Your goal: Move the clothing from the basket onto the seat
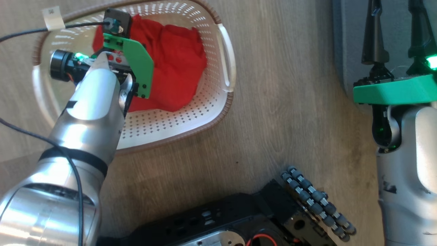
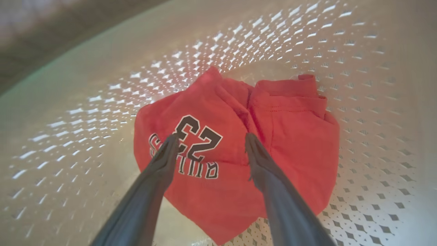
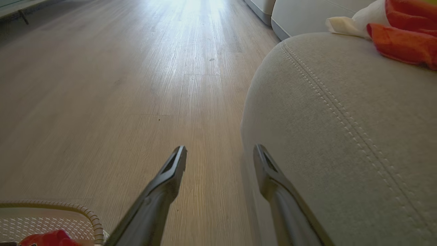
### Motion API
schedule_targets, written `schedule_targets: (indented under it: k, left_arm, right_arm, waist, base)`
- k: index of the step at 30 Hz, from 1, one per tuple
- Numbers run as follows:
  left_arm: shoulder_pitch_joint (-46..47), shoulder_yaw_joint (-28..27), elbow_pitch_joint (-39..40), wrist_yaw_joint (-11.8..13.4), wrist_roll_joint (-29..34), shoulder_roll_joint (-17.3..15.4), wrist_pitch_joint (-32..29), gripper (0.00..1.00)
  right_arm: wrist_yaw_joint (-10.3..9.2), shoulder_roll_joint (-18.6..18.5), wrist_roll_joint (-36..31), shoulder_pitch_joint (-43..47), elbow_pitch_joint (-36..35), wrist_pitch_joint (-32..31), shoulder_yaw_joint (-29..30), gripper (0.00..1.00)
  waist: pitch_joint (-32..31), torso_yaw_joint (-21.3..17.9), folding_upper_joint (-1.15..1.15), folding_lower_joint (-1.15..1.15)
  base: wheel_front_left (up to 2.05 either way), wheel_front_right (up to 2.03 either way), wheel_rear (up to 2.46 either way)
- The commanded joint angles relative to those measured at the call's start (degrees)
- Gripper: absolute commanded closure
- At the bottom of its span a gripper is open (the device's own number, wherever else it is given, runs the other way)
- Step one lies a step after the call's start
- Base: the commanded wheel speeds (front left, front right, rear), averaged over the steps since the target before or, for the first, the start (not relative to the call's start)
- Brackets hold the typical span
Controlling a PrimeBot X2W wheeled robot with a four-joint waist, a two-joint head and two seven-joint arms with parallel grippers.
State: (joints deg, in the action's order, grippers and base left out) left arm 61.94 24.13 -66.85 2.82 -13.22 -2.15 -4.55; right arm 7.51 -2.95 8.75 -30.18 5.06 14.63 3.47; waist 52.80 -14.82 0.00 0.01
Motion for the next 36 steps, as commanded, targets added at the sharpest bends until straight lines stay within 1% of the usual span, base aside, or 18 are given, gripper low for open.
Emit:
schedule_targets:
  k: [1, 8, 14, 20, 30, 31, 32, 33, 36]
  left_arm:
    - [-0.19, -0.20, -0.31, 0.80, -0.33, -0.74, -0.36, 0.00]
    - [3.05, 1.97, -4.62, 3.17, 0.93, -1.14, -1.60, 0.00]
    - [3.12, 3.55, -5.94, 3.41, 1.55, -1.08, -1.52, 0.00]
    - [1.68, 4.81, -6.51, 2.93, 1.35, -0.89, -2.64, 0.00]
    - [-0.19, 7.50, -6.80, 0.31, -0.54, -0.75, -4.14, 0.00]
    - [-0.26, 7.86, -6.82, 0.03, -0.68, -0.75, -4.56, 0.39]
    - [-0.30, 8.18, -6.83, -0.14, -0.83, -0.74, -4.80, 0.74]
    - [-0.38, 8.49, -6.83, -0.35, -0.99, -0.74, -5.01, 1.00]
    - [-0.73, 9.40, -6.86, -1.31, -1.56, -0.74, -5.95, 1.00]
  right_arm:
    - [-0.02, 0.07, 0.54, 1.10, -2.05, 0.37, -0.90, 0.00]
    - [-0.02, 0.07, 1.58, 2.40, -3.58, 0.37, -1.04, 0.00]
    - [-0.02, 0.07, 2.16, 5.08, -4.45, 0.37, -0.09, 0.00]
    - [-0.02, 0.07, 2.79, 6.63, -5.14, 0.37, 0.44, 0.00]
    - [-0.02, 0.07, 2.75, 7.22, -5.87, 0.37, 0.89, 0.00]
    - [-0.02, 0.07, 2.76, 7.20, -5.92, 0.37, 0.90, 0.00]
    - [-0.02, 0.07, 2.77, 7.19, -5.98, 0.37, 0.94, 0.00]
    - [-0.02, 0.07, 2.79, 7.19, -6.04, 0.37, 1.00, 0.00]
    - [-0.02, 0.07, 2.86, 7.26, -6.14, 0.37, 1.25, 0.00]
  waist:
    - [1.28, -1.30, 0.00, -0.01]
    - [4.61, -2.54, 0.00, -0.01]
    - [5.86, -1.78, 0.00, -0.01]
    - [6.22, -1.33, 0.00, -0.01]
    - [6.30, -0.95, 0.00, -0.01]
    - [6.31, -0.92, 0.00, -0.01]
    - [6.34, -0.87, 0.00, -0.01]
    - [6.36, -0.83, 0.00, -0.01]
    - [6.39, -0.73, 0.00, -0.01]
  base:
    - [0.00, 0.00, 0.00]
    - [0.00, 0.00, 0.00]
    - [0.00, 0.00, 0.00]
    - [0.00, 0.00, 0.00]
    - [0.00, 0.00, 0.00]
    - [0.00, 0.00, 0.00]
    - [0.00, 0.00, 0.00]
    - [0.00, 0.00, 0.00]
    - [0.00, 0.00, 0.00]
